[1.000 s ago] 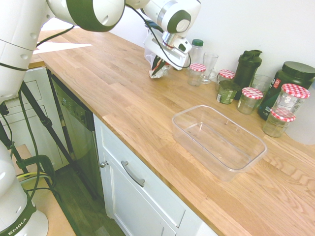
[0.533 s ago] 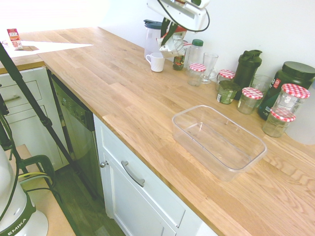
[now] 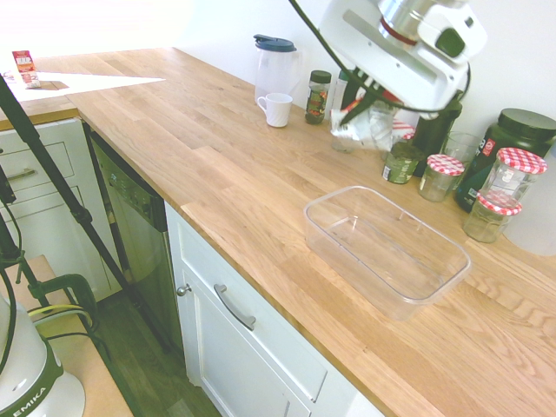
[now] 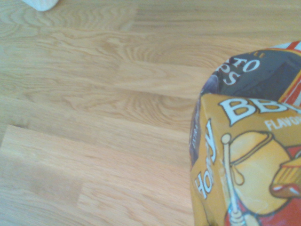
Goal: Put the chip bag into the container
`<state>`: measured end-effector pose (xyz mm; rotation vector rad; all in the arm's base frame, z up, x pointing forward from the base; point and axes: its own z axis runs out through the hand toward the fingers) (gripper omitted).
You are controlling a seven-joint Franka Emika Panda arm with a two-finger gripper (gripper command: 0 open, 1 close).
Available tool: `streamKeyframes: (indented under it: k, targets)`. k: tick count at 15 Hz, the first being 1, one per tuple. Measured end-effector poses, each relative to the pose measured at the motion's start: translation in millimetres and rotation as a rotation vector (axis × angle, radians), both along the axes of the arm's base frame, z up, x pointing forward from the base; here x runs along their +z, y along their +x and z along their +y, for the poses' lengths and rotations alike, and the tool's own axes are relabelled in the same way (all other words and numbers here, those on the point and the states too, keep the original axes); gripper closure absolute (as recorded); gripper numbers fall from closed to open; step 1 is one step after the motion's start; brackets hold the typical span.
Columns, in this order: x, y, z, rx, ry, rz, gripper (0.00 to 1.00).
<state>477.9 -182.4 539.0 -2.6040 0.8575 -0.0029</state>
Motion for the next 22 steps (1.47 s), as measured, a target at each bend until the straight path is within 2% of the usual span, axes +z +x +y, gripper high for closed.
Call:
streamKeyframes:
  k: [5,13,14,22]
  targets:
    - [-41,-34,-64,-0.027,0.031,0.014,1.00]
    - [-110,-11,-81,-0.028,0.044,0.101,1.00]
    - [-118,-9,-82,-0.027,0.047,0.114,0.00]
    - [-140,1,-85,-0.027,0.058,0.166,0.00]
